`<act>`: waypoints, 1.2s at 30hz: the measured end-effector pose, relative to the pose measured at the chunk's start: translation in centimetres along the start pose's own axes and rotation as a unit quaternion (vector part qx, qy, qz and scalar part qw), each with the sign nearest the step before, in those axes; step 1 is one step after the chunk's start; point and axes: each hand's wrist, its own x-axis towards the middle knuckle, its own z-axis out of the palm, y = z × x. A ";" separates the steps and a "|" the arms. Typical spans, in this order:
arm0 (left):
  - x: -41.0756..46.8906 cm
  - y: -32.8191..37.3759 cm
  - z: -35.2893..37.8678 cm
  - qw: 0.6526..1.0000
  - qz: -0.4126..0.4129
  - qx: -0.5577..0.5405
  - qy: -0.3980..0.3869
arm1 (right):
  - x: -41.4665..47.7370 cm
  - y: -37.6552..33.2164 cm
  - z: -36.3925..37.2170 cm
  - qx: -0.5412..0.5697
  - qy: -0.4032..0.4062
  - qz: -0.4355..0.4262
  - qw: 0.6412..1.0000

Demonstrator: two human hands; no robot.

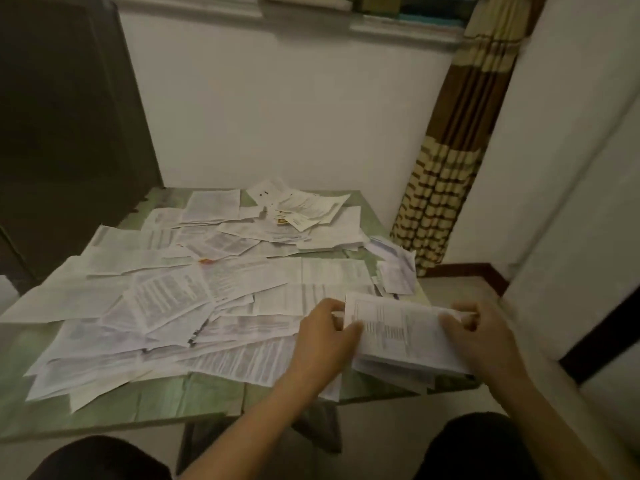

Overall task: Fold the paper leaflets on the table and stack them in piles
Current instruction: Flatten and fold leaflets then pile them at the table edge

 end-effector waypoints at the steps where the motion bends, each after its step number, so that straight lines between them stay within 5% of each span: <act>1: -0.2 -0.7 0.5 0.997 0.018 0.079 0.019 | -0.2 0.8 0.6 -0.017 -0.005 -0.007 1.000; 4: -0.4 -2.0 2.2 0.922 0.140 0.342 0.115 | -0.2 3.0 2.0 -0.063 -0.004 -0.034 0.997; 7: -0.6 -2.0 3.0 0.871 0.229 0.434 0.038 | 0.2 3.4 2.8 -0.076 0.007 -0.075 0.994; 10: -1.0 -3.1 3.6 0.852 0.223 0.472 -0.049 | 0.5 3.1 3.2 -0.115 0.001 -0.098 0.989; 13: -0.7 -4.6 4.4 0.853 0.173 0.488 -0.069 | 0.5 3.3 3.4 -0.140 0.001 -0.122 0.983; 28: -1.2 -3.2 2.7 0.891 0.221 0.396 -0.028 | 0.4 -0.1 2.2 -0.045 -0.005 -0.174 0.984; 36: -0.6 -3.9 -3.0 0.900 0.147 0.409 0.029 | -1.9 -5.9 5.6 -0.013 -0.105 -0.254 0.961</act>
